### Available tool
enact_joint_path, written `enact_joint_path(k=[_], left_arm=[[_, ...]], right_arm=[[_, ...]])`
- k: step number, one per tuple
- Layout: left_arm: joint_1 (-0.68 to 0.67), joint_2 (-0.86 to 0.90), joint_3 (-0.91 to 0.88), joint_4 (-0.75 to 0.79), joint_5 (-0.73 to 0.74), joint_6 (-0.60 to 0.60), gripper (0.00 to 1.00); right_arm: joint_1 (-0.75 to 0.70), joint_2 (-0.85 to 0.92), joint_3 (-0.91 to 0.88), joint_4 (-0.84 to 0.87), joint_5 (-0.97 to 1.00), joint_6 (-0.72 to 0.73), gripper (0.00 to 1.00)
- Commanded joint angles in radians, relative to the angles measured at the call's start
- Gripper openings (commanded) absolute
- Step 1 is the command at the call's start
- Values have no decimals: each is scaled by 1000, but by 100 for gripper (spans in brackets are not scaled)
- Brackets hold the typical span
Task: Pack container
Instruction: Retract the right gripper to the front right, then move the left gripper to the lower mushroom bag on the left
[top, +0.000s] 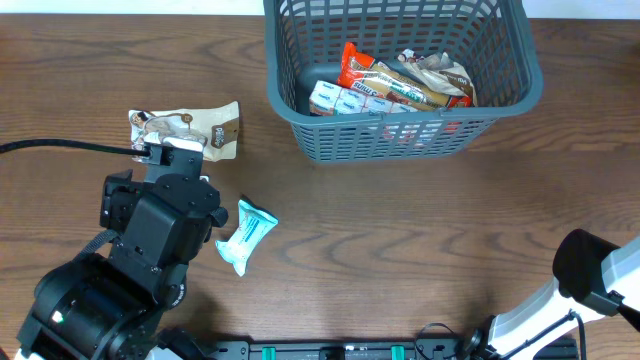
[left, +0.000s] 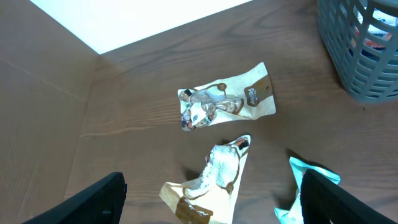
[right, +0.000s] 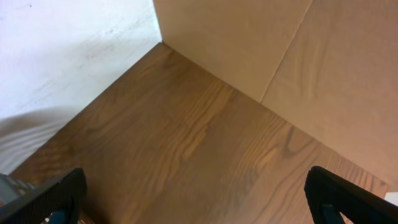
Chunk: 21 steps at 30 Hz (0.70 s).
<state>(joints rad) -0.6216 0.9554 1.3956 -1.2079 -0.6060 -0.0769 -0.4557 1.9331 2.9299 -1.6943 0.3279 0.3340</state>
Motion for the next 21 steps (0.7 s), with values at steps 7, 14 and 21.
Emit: enact_joint_path(k=[7,14,21], left_arm=[[5,-2,13,-3,50,-10,78],[5,21,13,9,304,-10,78],[13,86,13,70,-66,-430,79]], right_arm=[[-5,7,0,-3,-108,32,99],[-5,7,0,-3,-126,32,99],[-5,7,0,-3,-132,32,99]])
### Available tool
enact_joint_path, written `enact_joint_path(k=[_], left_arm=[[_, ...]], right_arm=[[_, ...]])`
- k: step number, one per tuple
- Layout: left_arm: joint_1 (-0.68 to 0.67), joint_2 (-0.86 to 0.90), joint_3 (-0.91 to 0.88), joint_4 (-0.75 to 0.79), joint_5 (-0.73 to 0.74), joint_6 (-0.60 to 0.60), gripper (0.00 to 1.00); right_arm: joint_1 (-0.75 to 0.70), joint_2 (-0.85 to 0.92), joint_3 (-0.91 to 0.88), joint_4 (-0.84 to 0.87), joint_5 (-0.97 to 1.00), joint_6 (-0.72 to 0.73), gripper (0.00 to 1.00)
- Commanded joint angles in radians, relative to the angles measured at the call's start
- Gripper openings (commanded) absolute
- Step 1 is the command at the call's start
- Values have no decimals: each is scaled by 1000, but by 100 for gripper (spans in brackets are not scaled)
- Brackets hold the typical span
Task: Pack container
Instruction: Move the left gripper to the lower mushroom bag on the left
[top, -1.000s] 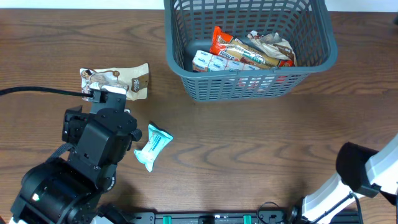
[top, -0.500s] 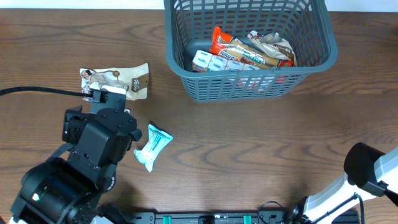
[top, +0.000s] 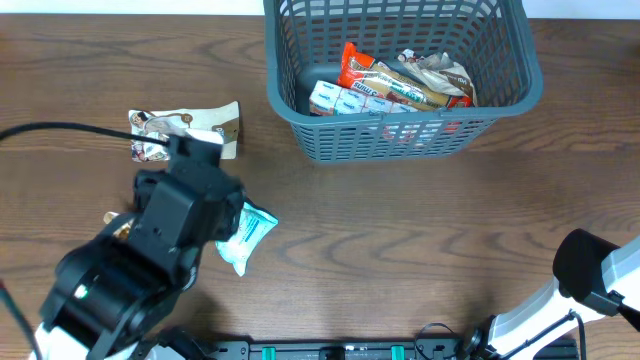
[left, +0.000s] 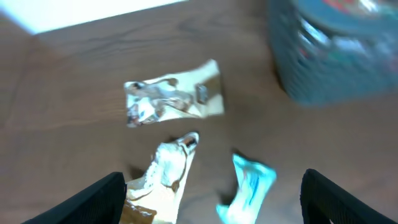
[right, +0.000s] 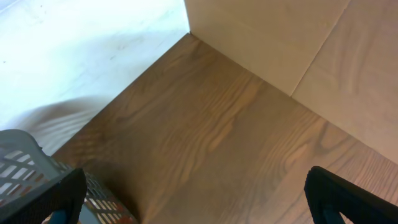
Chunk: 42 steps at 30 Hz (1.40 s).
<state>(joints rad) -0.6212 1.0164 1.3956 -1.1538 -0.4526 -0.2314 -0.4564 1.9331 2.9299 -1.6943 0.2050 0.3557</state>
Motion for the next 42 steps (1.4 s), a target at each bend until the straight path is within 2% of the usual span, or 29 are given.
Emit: enact_joint_path(k=[1,4,8,11,14,17,20,24,29,32,35,39,42], left_arm=[[21,35,13,32,-277,-349,78],[69,62,13,99,-361,-509,78],[192,71,13,115,-348,-678,78],[322,69,13,47,-232,-701,78],[459,75,13,-86,-144,-681,78],[553,91,13,-185,-134,-558,78],[603,114,13,-215,-134,-394,78],[609,153,13,-165,-109,-127,78],[610,216,13,-40,104,180,79],[633,281,13,6,167,263,79],[682,357,13,10,233,292,78],[770,489,13,-29,410,352,78],[812,576,13,-42,446,354,79]], right_arm=[[-4,7,0,-3,-18,10,99],[-4,7,0,-3,-41,10,99],[-4,7,0,-3,-41,8,99],[-4,7,0,-3,-41,-5,99],[-4,7,0,-3,-41,-5,99],[-4,8,0,-3,-41,-5,99],[-4,10,0,-3,-41,-5,99],[-4,11,-3,-3,-36,-74,99],[-5,16,-29,-3,-31,-129,99],[-10,16,-52,-3,-29,-129,99],[-10,16,-74,-3,-29,-129,99],[-10,16,-114,-3,-29,-129,99],[-10,16,-148,-3,-29,-129,99]])
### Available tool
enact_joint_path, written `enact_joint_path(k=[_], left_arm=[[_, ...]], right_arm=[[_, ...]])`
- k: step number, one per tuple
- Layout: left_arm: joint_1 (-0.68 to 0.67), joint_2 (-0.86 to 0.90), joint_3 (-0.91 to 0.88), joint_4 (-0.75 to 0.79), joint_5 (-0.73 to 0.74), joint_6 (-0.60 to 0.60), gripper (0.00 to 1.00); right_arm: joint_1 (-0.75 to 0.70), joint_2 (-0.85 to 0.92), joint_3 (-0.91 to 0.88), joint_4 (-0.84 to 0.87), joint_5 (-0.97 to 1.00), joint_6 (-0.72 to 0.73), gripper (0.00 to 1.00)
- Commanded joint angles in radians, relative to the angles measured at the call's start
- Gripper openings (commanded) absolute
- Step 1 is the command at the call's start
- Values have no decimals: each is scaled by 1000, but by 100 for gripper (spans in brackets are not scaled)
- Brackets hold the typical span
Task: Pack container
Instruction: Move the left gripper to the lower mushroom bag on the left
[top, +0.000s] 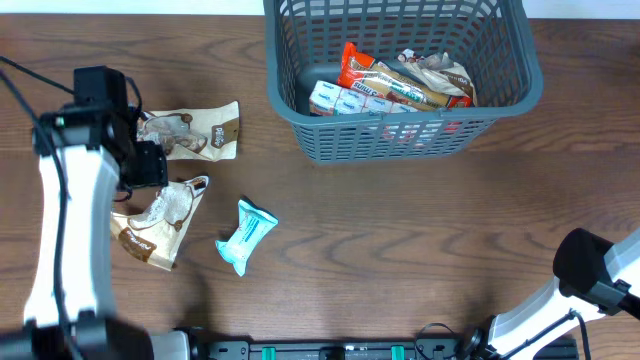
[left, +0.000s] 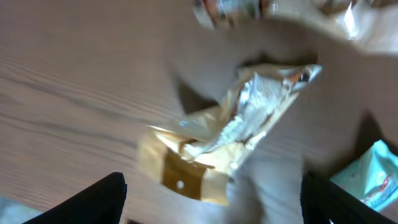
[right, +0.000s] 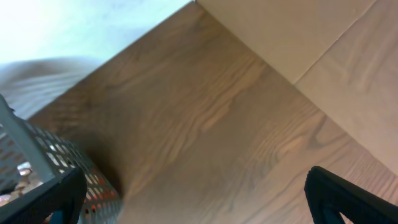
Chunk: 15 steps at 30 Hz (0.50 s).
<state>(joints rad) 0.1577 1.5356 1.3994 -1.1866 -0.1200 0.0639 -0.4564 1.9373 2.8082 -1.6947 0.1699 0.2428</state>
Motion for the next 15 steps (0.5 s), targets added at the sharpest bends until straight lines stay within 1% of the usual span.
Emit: enact_joint_path(k=[1,5,11,15], left_arm=[[39,76,9,-6,114,58,78],[42,127,9,10,136,74,78],[42,133,9,10,277,217,78],[42,133,9,-2,290,302,78]], right_arm=[[-10,12,-35,-1,6,-16,99],[-10,12,-81,9,6,-15,99],[-10,12,-139,19,5,-12,99],[-10,12,-178,18,5,-12,99]])
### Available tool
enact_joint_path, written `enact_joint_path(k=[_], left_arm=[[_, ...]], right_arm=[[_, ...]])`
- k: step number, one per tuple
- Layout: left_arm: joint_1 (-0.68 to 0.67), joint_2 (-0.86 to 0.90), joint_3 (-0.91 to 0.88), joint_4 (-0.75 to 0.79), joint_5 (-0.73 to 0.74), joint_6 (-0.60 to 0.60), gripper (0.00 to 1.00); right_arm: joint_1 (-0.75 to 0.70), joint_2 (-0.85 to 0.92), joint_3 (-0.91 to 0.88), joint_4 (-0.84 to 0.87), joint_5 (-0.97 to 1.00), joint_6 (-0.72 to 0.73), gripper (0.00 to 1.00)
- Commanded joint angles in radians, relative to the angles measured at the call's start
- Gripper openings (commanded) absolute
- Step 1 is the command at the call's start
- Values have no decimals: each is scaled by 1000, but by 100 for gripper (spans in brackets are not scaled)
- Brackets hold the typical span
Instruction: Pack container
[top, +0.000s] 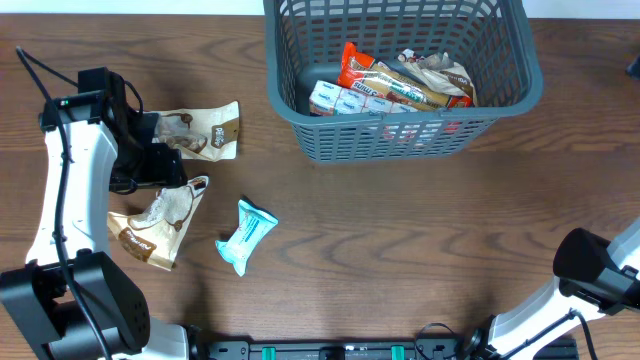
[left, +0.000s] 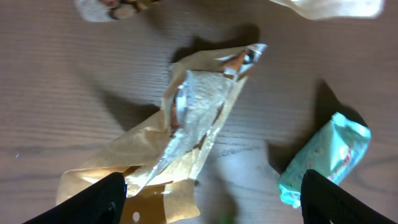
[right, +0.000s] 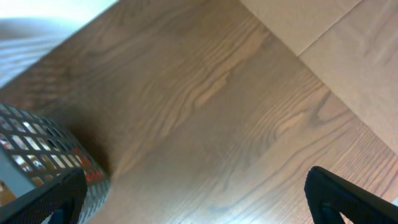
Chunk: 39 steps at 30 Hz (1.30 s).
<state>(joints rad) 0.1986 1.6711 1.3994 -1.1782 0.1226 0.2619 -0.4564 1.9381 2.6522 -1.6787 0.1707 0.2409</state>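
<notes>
The grey basket (top: 285, 105) stands at the back centre with several snack packets (top: 400, 85) in it. On the table to its left lie a flat tan packet (top: 205, 132), a crumpled tan packet (top: 155, 225) and a teal packet (top: 243, 236). My left gripper (left: 214, 205) hangs open just above the crumpled tan packet (left: 193, 118), its fingers (left: 93, 199) wide apart. The teal packet (left: 326, 158) lies to the right of it. My right gripper (right: 199, 205) is open over bare wood, with nothing between its fingers and the basket's corner (right: 28, 140) beside it.
The left arm (top: 65, 190) stretches along the table's left side. The right arm's base (top: 590, 280) sits at the front right corner. Cardboard walls (right: 348, 56) bound the table beyond the right gripper.
My left gripper has shifted slightly, so the crumpled tan packet now sits more squarely under it and the teal packet shows fully. The right wrist view shows more of the basket's corner.
My left arm was folded at the front left, its open gripper viewing the three packets from a distance. Then it stood nearer them. Later it was stretched over the crumpled packet, where it now hangs. The right gripper stayed open; the basket's corner came into its view.
</notes>
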Motion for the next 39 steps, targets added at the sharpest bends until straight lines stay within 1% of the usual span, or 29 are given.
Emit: enact_joint_path(k=[1,6,14,17,20,25,28,32,39], left_arm=[[2,-3,9,-13,41,117,79],[20,4,9,-32,-27,153,78],[78,99,9,-19,-26,160,78],[87,161,9,13,-26,160,78],[86,212,9,21,-27,160,78],[86,251,9,21,-26,138,78],[86,251,9,21,-26,133,79],[86,251,9,22,-26,134,78],[86,251,9,28,-26,133,78]], right_arm=[[-10,11,-29,3,5,-10,99],[-10,11,-48,2,5,-10,99],[-10,11,-48,2,10,-11,99],[-10,11,-48,2,61,-13,99],[-10,11,-48,-1,128,-47,99],[-36,11,-56,18,140,-75,99],[-75,11,-87,50,113,-105,99],[-129,11,-165,96,58,-108,99],[-166,11,-328,188,57,-108,99]])
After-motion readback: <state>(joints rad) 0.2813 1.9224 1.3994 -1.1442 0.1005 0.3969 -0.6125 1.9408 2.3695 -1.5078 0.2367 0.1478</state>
